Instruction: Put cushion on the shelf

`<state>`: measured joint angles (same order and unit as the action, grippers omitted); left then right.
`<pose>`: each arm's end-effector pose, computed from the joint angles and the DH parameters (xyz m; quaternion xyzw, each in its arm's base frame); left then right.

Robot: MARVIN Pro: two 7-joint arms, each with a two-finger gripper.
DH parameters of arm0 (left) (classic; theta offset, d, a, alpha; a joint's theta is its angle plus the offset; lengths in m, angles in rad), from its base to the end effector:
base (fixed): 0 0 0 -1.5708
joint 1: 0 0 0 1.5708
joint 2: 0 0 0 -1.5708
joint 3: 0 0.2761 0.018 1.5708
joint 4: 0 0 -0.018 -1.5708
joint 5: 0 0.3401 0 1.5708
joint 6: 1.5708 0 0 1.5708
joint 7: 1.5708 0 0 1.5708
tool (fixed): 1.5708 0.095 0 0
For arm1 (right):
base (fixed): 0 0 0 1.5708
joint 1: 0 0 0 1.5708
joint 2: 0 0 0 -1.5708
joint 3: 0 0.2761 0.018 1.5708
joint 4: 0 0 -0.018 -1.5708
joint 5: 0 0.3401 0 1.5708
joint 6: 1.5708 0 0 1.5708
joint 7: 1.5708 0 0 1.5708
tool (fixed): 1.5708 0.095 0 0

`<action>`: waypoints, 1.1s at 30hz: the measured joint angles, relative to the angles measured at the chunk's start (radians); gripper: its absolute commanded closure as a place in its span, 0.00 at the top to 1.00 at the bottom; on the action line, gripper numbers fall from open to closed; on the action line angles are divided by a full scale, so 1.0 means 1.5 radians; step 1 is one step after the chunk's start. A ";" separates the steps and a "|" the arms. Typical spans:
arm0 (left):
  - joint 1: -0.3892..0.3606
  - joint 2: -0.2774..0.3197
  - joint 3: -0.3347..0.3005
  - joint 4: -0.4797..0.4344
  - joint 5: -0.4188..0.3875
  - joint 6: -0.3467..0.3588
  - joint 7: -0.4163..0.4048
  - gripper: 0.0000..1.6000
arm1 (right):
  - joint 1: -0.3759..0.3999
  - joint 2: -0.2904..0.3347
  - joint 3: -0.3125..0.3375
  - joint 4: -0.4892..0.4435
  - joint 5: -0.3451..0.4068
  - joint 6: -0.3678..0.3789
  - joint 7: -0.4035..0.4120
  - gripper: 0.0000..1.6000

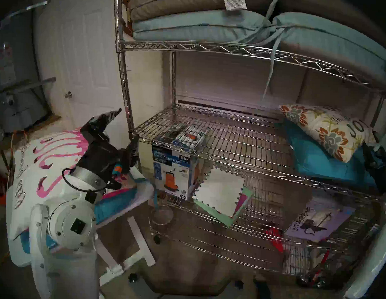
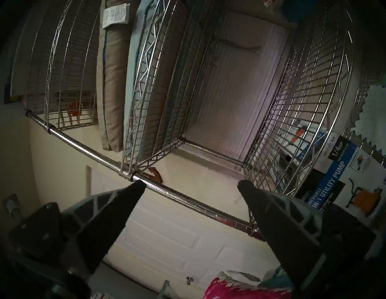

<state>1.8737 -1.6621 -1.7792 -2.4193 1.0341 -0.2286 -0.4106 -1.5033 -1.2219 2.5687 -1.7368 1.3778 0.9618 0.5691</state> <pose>0.3186 0.0339 -0.0860 -0.4669 0.3905 -0.6877 0.3957 0.2815 -0.3403 -0.0627 -0.4889 0.1558 -0.7184 0.4697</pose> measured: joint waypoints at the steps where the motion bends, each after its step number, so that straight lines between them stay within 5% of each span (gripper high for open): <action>1: 0.000 0.000 0.000 0.000 0.000 0.000 0.000 1.00 | -0.002 -0.001 0.000 -0.003 0.003 0.000 -0.005 1.00; 19: 0.002 0.000 0.006 0.000 0.009 0.002 0.006 1.00 | -0.025 -0.002 0.000 -0.032 0.072 0.000 -0.080 1.00; 33: 0.042 0.026 0.146 0.000 0.078 -0.011 0.046 1.00 | -0.026 -0.001 -0.002 -0.033 0.076 0.000 -0.087 1.00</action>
<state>1.9369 -1.6232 -1.5595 -2.4196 1.1509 -0.2457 -0.3415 -1.5426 -1.2239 2.5659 -1.7859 1.4922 0.9619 0.4381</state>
